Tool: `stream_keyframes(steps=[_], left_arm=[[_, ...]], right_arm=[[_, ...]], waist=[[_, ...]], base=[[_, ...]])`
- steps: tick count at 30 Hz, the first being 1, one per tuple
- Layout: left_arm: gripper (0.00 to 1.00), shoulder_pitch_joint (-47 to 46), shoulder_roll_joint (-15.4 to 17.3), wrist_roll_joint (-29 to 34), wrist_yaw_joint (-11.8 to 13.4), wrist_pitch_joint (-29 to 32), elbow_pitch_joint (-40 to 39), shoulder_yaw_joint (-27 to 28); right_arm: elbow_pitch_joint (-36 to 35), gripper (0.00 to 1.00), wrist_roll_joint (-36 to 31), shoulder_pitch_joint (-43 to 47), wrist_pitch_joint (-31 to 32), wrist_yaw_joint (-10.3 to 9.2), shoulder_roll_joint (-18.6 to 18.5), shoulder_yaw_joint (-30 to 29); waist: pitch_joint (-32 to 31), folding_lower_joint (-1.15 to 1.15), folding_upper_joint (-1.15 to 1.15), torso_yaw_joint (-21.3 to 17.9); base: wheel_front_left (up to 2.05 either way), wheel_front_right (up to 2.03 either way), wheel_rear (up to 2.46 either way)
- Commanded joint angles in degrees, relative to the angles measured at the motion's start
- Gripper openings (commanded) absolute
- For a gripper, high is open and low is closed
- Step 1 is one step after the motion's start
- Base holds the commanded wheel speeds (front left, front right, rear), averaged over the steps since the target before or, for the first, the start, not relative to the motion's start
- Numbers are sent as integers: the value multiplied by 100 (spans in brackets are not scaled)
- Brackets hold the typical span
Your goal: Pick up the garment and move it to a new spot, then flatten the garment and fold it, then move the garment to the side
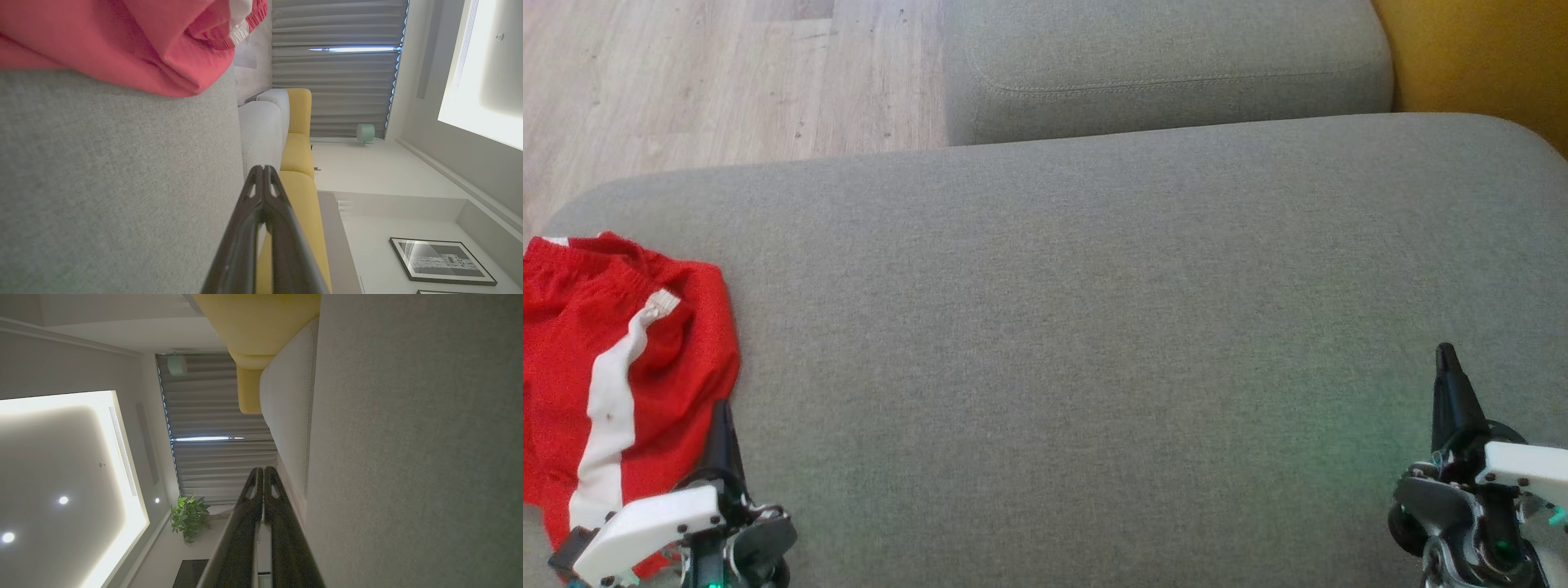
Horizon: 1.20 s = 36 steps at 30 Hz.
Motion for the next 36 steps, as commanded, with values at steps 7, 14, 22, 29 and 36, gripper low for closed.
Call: stream_keyframes(steps=[7, 14, 22, 29, 36], left_arm=[[0, -292, 29, 51, -39, 17, -160, 193], [0, -292, 29, 51, -39, 17, -160, 193], [0, -292, 29, 51, -39, 17, -160, 193], [0, -292, 29, 51, -39, 17, -160, 193], [0, -292, 29, 51, -39, 17, -160, 193]], right_arm=[[-179, 0, -14, -307, 33, -4, -30, 120], [-179, 0, -14, -307, 33, -4, -30, 120], [-179, 0, -14, -307, 33, -4, -30, 120], [-179, 0, -14, -307, 33, -4, -30, 120], [-179, 0, -14, -307, 33, -4, -30, 120]], waist=[[0, 0, 0, 0], [0, 0, 0, 0], [0, 0, 0, 0], [0, 0, 0, 0], [0, 0, 0, 0]], base=[[0, 0, 0], [0, 0, 0], [0, 0, 0], [0, 0, 0], [0, 0, 0]])
